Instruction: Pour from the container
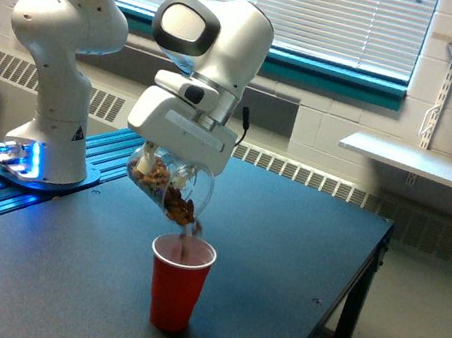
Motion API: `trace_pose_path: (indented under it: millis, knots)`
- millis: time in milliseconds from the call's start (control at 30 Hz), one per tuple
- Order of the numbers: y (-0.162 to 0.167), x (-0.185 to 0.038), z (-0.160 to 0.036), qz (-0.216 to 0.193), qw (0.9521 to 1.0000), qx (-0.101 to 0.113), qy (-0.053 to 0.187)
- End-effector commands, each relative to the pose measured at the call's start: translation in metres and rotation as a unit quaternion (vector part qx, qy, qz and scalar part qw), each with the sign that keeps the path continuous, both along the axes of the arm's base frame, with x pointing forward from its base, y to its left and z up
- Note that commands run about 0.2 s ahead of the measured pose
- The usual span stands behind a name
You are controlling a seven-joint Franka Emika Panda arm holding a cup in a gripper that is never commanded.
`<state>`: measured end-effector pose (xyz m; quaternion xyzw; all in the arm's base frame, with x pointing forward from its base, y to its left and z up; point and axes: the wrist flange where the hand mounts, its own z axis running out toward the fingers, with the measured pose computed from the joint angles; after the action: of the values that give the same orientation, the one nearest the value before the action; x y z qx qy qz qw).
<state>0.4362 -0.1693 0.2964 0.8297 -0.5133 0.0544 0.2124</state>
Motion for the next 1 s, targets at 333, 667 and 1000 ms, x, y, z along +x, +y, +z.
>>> trace_pose_path:
  millis: [333,667,1000]
  knots:
    - [0.0025,0.0067,-0.0006,-0.011,0.9998,-0.013,0.001]
    - [0.0043,0.01,-0.0021,-0.008,0.9998,-0.016,0.01]
    - [0.0067,0.0151,-0.0039,-0.005,0.9996,-0.018,0.021]
